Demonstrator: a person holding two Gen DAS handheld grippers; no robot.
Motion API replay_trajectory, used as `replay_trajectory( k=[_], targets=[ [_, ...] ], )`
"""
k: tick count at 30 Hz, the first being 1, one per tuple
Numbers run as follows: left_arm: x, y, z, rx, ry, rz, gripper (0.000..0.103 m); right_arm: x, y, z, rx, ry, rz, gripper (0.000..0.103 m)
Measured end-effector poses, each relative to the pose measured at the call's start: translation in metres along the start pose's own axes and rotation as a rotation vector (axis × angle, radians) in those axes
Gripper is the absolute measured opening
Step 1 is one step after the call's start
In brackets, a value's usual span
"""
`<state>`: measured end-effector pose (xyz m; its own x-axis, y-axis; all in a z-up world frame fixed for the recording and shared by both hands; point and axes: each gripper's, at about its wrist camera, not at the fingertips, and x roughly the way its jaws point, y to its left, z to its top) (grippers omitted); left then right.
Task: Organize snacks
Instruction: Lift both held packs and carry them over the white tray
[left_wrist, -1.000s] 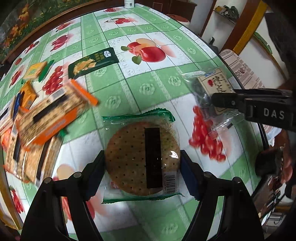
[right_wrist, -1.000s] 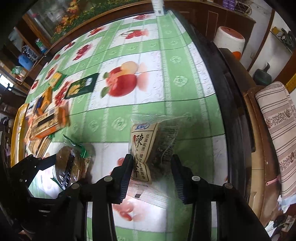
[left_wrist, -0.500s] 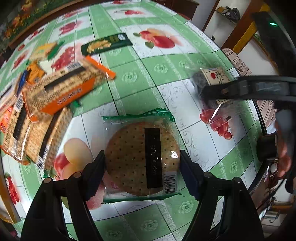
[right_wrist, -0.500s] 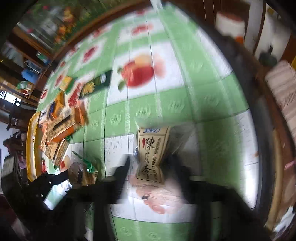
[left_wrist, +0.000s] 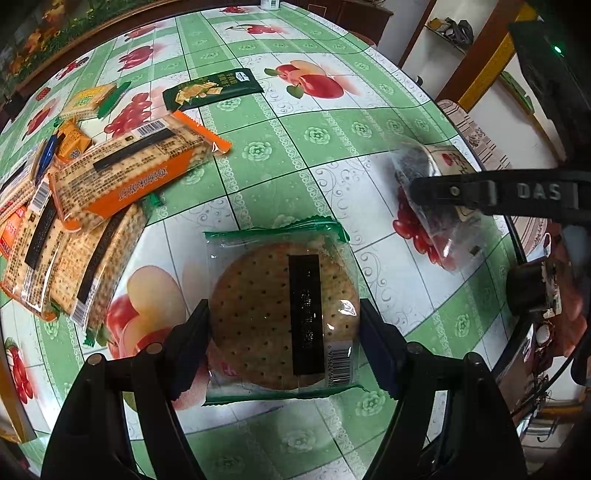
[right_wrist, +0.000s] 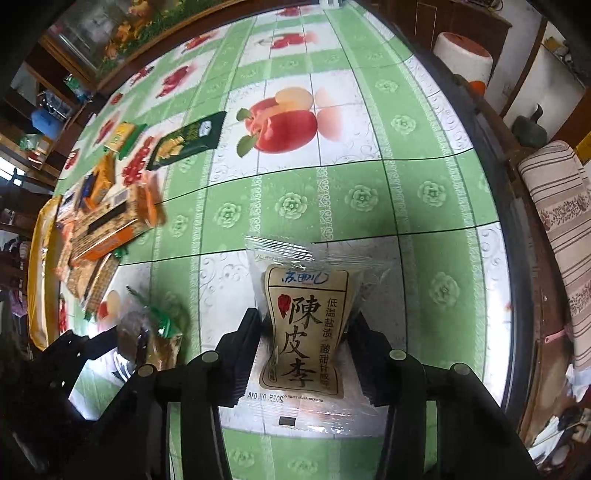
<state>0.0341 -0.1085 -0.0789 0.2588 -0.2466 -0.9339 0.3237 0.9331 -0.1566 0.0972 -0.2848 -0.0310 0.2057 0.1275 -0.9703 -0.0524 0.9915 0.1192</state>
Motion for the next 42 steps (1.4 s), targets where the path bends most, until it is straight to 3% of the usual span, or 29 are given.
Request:
replay_trajectory(
  k=[8, 13, 29, 37, 42],
  targets=[
    [-0.032, 0.011, -0.02, -0.007, -0.049, -0.034, 0.076, -0.026, 0.014, -0.027, -0.055, -0.006, 0.046, 0.049],
    [-0.063, 0.037, -0.034, -0.057, -0.123, -0.008, 0.076, -0.037, 0.044, -0.037, -0.123, -0.009, 0.092, 0.049],
    [-0.127, 0.174, -0.077, -0.332, -0.232, 0.145, 0.076, -0.023, 0.245, -0.025, -0.443, -0.007, 0.238, 0.049],
    [-0.16, 0.266, -0.087, -0.492, -0.285, 0.28, 0.076, -0.013, 0.35, -0.003, -0.532, -0.032, 0.3, 0.049],
    [-0.16, 0.32, -0.089, -0.589, -0.269, 0.343, 0.076, 0.004, 0.404, 0.014, -0.538, -0.051, 0.318, 0.049]
  ],
)
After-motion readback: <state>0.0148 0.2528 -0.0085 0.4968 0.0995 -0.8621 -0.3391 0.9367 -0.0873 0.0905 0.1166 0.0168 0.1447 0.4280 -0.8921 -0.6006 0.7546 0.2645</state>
